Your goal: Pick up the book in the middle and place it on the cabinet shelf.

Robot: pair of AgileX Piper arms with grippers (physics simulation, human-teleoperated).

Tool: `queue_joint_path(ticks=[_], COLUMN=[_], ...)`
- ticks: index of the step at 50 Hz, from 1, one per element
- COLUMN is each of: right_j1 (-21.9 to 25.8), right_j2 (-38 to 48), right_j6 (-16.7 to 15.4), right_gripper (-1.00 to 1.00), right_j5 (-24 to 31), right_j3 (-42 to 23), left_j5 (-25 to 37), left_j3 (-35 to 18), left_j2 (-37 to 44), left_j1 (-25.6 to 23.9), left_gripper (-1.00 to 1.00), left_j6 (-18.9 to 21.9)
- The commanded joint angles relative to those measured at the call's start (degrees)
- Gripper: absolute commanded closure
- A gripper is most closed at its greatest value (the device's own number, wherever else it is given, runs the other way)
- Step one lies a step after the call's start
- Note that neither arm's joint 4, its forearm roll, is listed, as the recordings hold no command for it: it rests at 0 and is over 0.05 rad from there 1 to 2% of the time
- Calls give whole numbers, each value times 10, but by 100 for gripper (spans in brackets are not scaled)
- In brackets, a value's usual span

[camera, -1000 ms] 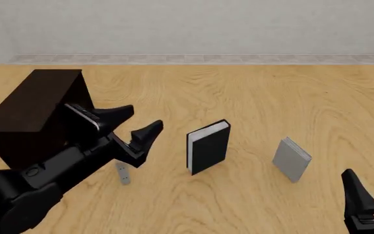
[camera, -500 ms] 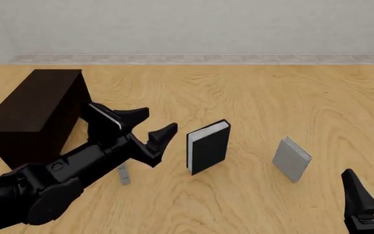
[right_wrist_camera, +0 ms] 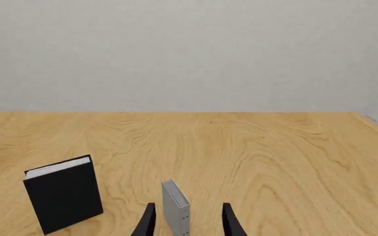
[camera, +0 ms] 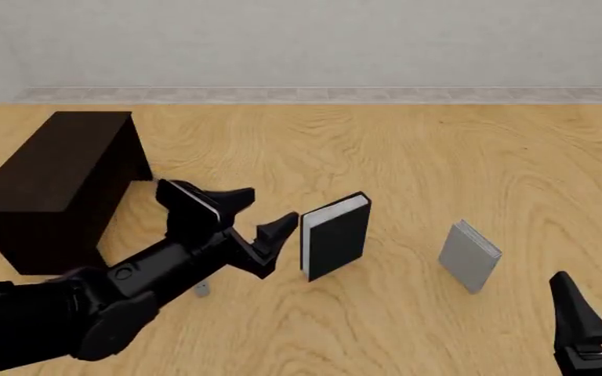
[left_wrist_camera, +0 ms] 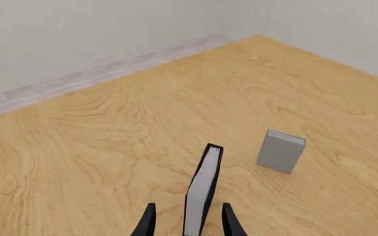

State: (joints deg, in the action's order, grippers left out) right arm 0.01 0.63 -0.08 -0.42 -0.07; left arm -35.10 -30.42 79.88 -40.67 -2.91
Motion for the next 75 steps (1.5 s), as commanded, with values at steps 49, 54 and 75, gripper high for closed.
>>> queue_joint_path(ticks=[49, 54, 75], right_j1=[0, 0, 0], right_j2=[0, 0, 0], right_j6=[0, 0, 0], right_gripper=[-100, -100, -100], right_j5=[0, 0, 0], right_j3=[0, 0, 0], left_j5=[-37, -29, -11], left_j3=[-43, -54, -94], left_j2=[125, 129, 158], left_j1=[-28, -26, -17], left_gripper=[-100, -100, -100], left_j6=[8, 9, 20])
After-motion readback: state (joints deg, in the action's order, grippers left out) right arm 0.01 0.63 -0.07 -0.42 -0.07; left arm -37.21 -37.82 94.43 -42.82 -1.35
